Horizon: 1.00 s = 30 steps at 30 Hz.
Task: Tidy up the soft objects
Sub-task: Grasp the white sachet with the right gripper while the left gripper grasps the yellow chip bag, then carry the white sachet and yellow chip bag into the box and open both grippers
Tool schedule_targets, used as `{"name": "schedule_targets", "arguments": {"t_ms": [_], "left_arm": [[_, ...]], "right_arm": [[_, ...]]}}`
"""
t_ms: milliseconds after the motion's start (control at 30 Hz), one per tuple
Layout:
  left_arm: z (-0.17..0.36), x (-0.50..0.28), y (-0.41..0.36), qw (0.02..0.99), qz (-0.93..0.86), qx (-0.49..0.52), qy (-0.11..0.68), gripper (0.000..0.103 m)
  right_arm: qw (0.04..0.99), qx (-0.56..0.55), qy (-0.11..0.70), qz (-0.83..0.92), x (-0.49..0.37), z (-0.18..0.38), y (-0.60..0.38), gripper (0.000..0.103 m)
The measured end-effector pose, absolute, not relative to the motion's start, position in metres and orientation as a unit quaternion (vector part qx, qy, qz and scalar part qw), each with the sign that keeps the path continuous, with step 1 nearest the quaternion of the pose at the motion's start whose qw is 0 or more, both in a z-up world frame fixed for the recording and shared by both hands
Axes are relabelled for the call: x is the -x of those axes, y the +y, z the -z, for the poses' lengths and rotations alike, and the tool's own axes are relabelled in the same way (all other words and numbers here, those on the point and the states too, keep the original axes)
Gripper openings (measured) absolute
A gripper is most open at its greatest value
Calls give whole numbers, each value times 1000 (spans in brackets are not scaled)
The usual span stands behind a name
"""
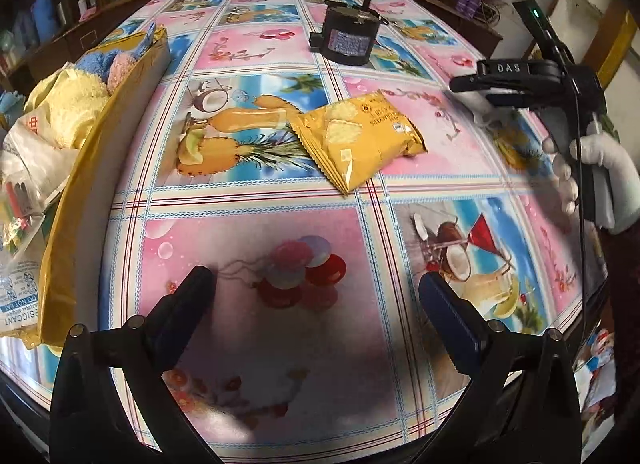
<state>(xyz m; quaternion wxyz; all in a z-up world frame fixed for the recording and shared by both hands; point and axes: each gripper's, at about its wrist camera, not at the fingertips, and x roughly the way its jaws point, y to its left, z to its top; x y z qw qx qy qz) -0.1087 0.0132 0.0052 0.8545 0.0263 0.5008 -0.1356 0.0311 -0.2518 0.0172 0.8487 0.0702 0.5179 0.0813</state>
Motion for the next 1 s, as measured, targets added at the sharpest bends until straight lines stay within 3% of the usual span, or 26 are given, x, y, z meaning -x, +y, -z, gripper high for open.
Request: {"name": "schedule_targets", "arguments": {"t_ms": [133, 200, 233, 367, 667, 867, 900, 933, 967, 1000], "left_arm": [[-10, 112, 12, 854, 163, -46, 492, 102], [-28, 109, 17, 873, 161, -50, 458, 102], [-38, 106, 18, 882, 157, -60, 439, 102], [-55, 86, 9, 895, 189, -117, 386, 102], [-31, 34, -29, 865, 257, -197, 385, 102], [-4, 15, -41, 843, 246, -174, 446, 101], [-4, 11, -38, 841, 246, -146, 459, 81], [-8, 10, -32, 845, 243, -123, 460, 54], [-9, 10, -30, 845, 237, -116, 464, 44], [-11, 10, -27, 846, 232, -105, 469, 44]], "right_arm": [[851, 6, 519, -81, -21, -13, -227, 84], [852, 13, 515, -91, -14, -14, -222, 79], [855, 14, 511, -91, -11, -15, -222, 68], [854, -14, 507, -112, -4, -17, -226, 67], [848, -31, 511, -139, 10, -19, -227, 67], [850, -50, 505, -145, 11, -19, -229, 67], [849, -56, 504, -150, 12, -19, -229, 67], [849, -61, 502, -155, 14, -20, -229, 67], [848, -66, 501, -161, 15, -20, -228, 67], [849, -68, 498, -163, 18, -21, -228, 67]]}}
